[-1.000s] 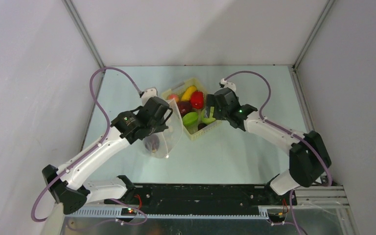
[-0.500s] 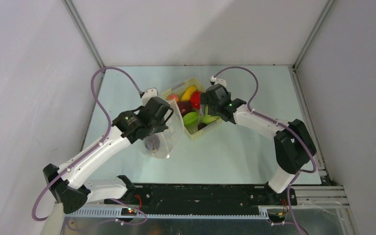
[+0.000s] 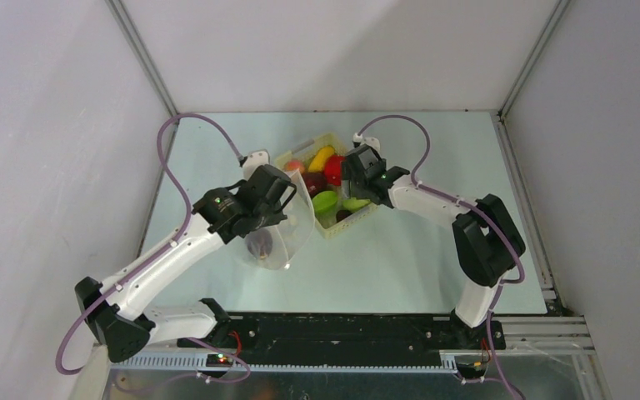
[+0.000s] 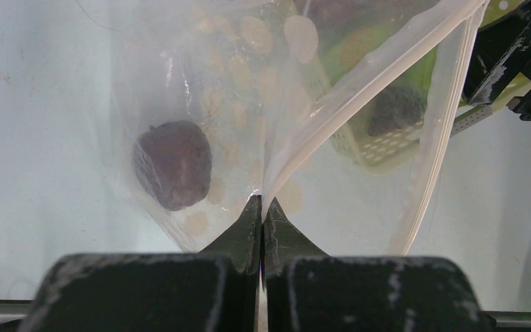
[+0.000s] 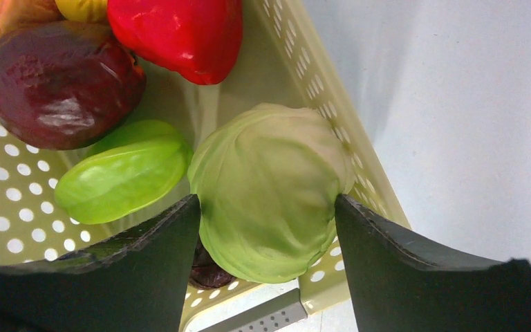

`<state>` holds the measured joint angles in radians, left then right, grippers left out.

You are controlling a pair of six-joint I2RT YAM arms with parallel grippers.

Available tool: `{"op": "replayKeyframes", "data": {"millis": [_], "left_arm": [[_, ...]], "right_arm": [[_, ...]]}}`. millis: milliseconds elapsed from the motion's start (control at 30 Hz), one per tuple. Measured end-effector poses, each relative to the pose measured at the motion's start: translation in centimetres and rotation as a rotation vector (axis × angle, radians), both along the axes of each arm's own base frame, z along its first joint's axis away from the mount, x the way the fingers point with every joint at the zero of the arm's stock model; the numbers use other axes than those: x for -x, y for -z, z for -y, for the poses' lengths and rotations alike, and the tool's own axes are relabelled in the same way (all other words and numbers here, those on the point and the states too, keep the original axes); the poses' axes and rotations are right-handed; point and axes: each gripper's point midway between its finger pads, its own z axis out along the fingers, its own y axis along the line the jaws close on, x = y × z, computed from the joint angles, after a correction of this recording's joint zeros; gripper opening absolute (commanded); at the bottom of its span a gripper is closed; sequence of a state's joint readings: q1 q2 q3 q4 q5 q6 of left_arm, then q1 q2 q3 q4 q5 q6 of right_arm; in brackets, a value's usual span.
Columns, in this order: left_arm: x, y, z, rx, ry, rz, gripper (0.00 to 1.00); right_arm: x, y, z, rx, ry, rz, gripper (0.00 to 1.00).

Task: Place the food in the zip-top bag and seal the zipper
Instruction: Pick up the fake vegetable from the bin.

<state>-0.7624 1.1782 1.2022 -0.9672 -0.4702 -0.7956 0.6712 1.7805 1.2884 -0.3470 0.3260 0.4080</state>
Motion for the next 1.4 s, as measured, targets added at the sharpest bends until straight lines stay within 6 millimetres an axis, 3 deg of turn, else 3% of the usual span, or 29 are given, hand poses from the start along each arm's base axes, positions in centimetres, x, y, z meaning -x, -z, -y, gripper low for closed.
{"op": "replayKeyframes", "data": {"millis": [100,267,400,567,700,1033,1233,1400], "left_arm": [[0.0,0.0,0.0,0.0,0.0,0.0,0.0],[-0.1,0.0,-0.1,-0.002,-0.004,0.002,0.0],[-0.1,0.0,-0.1,-0.004,-0.005,0.003,0.0],[-0.1,0.0,-0.1,-0.004,-0.005,0.002,0.0],[-0.1,0.0,-0.1,-0.004,-0.005,0.002,0.0],[-0.2,0.0,0.1,0.005,-0.001,0.001,0.0],[-0.3,0.0,0.3,0.009,-0.002,0.004,0.0],[-0.3,0.0,0.4,0.016,0.002,0.004,0.0]], "right_arm": [[-0.1,0.1,0.0,0.006,0.004,0.001,0.61],[-0.2,0.3,0.1,0.009,0.005,0.0,0.22],[-0.2,0.3,0.1,0.01,0.006,-0.001,0.07],[0.0,-0.1,0.3,0.014,0.01,0.0,0.03],[0.5,-2.0,0.4,0.006,0.009,0.03,0.03],[3.4,-10.8,1.0,-0.07,0.001,0.188,0.02],[7.0,-15.1,1.0,-0.2,-0.08,0.272,0.04],[10.5,-18.8,-0.7,-0.396,-0.224,0.332,0.04]]}}
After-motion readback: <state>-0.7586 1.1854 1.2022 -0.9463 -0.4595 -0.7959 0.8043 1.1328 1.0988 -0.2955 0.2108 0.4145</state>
